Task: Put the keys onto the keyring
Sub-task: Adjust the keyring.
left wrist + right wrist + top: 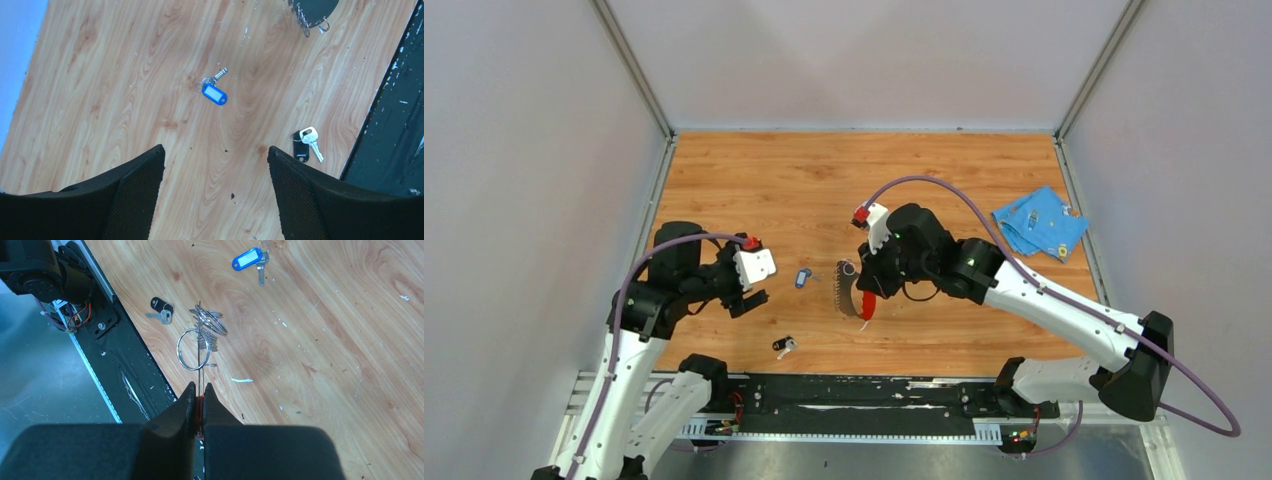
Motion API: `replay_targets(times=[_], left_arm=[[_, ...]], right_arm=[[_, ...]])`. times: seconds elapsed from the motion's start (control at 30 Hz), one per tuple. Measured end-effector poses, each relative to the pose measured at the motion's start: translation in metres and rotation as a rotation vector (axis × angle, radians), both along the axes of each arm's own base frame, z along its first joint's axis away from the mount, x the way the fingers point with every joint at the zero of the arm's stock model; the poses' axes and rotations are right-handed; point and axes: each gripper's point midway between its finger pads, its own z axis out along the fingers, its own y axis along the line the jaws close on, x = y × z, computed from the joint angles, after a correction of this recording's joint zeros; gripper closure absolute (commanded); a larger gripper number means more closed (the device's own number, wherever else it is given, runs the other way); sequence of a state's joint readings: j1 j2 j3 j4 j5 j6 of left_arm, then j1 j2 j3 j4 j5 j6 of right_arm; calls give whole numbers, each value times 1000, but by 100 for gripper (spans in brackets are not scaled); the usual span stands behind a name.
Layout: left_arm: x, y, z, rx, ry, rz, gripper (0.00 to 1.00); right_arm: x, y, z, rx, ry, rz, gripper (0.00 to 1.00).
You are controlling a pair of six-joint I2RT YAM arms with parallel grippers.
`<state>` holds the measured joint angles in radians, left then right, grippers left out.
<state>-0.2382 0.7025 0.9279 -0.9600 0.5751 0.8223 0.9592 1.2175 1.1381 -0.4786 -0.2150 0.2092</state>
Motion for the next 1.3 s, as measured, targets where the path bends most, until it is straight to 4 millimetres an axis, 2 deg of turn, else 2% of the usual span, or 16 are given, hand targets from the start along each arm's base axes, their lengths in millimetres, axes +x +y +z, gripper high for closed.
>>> replay_targets(times=[0.07,0.17,0.3,0.43,0.7,0.83,0.97,1.03,1.1,1.3], left_arm=[[-2,0,0,-3,1,3,3],[-5,1,1,-4,1,8,0],[-7,0,4,-14,-13,1,0],[-12,-7,6,-43,-4,-40,5],[-18,-25,6,-101,30,-161,10],[-19,-34,6,-128,59,-215,12],[-17,-44,13,-164,95,-259,9],[-17,-49,14,-186,120,-282,4],[-18,-54,15,-208,147,-301,3],[-22,-65,28,-276,192,-347,12]], right_arm=[[-1,0,-1,-1,3,3,100],[-1,1,-2,-4,7,6,100],[-1,2,-3,-4,10,11,100],[-2,5,-2,6,14,25,100],[7,27,-3,-4,24,61,100],[5,31,-4,-11,21,73,100],[2,33,-4,-11,16,85,100],[3,36,-1,2,2,96,100],[3,41,3,21,-17,108,100],[-7,58,26,110,-84,177,100]])
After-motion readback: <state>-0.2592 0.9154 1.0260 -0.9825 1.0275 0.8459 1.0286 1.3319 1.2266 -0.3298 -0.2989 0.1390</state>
